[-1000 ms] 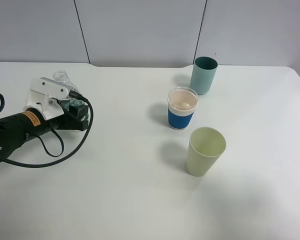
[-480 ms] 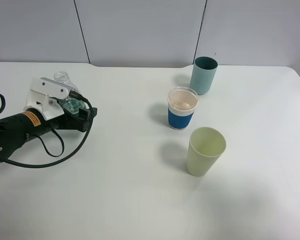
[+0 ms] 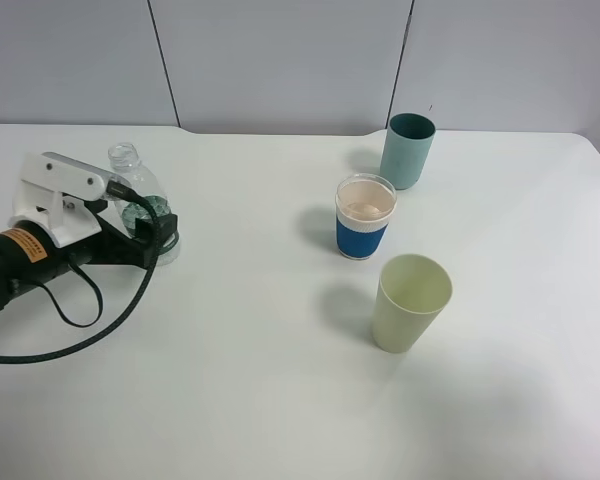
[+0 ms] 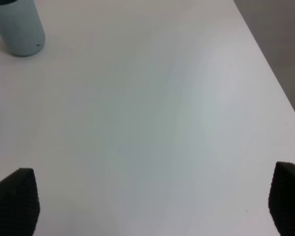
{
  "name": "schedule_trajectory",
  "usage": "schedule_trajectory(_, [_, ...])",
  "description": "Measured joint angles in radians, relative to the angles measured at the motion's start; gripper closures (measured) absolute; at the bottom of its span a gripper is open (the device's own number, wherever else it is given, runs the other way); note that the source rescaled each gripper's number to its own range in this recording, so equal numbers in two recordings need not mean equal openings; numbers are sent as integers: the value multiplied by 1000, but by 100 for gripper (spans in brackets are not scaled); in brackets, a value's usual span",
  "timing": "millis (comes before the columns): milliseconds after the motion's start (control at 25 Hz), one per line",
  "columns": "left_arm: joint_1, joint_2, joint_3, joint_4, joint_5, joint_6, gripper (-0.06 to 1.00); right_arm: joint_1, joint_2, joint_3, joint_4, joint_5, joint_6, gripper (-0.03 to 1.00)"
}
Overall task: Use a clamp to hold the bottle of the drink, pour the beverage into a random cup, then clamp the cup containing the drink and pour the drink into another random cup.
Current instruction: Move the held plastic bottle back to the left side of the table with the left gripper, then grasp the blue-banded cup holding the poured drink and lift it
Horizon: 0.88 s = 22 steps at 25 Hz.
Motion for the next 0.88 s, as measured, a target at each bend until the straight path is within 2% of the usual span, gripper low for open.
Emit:
schedule_trajectory(120, [0,-126,37,-30,64,0,-5,0,0,0,0,0,0,9])
schedule_trajectory(440, [0,-495,44,-93,449,41,-5,0,0,0,0,0,0,9])
schedule_trajectory(560, [0,-633,42,-116,560,49,-5,0,0,0,0,0,0,9])
schedule_trajectory(760, [0,-842,-10,-125,790,51,-5,0,0,0,0,0,0,9])
schedule_trajectory(880, [0,-937,-89,-125,921,51,-5,0,0,0,0,0,0,9])
